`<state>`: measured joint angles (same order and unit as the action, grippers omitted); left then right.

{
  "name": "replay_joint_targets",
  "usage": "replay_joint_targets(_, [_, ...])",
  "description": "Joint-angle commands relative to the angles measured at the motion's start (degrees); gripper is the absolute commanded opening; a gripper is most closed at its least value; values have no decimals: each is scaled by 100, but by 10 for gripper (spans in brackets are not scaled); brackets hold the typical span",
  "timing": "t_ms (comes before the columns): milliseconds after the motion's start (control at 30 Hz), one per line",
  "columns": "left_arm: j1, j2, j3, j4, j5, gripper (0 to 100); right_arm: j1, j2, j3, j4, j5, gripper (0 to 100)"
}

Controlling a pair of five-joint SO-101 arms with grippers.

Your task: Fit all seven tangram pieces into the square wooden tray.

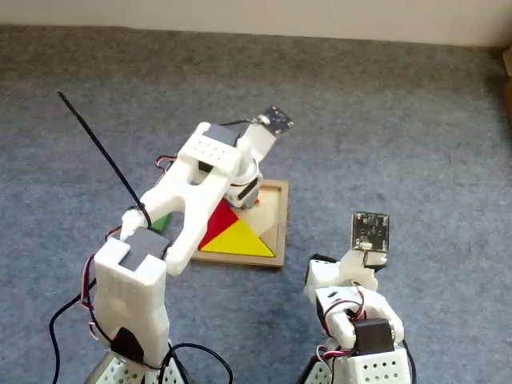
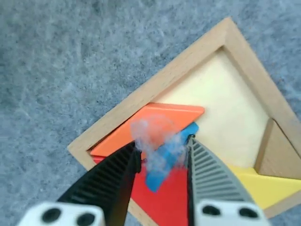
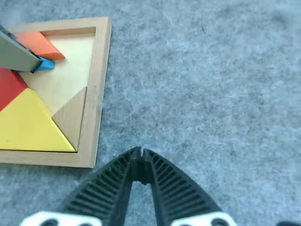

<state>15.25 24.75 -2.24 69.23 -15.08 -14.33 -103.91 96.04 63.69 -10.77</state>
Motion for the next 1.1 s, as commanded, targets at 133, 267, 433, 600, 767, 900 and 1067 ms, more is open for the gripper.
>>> replay_joint_targets(133, [66, -549, -295, 53, 44, 165, 75, -66, 664, -180, 79, 5])
replay_joint_targets(267, [-40, -664, -251, 70, 44, 165, 75, -66, 664, -180, 79, 5])
replay_joint_targets(433, [-13, -910, -295, 396, 35, 165, 75, -66, 664, -180, 79, 5])
replay_joint_targets(600, [-40, -1288, -259, 677, 18, 165, 75, -66, 664, -180, 79, 5])
replay_joint_targets(767, [-198, -1332, -233, 721, 0, 166, 75, -66, 664, -180, 79, 5])
replay_joint_targets(900, [-479, -1086, -242, 712, -9, 168, 75, -66, 664, -180, 79, 5])
replay_joint_targets(1067, [-716, -576, -295, 404, -9, 168, 75, -66, 664, -180, 79, 5])
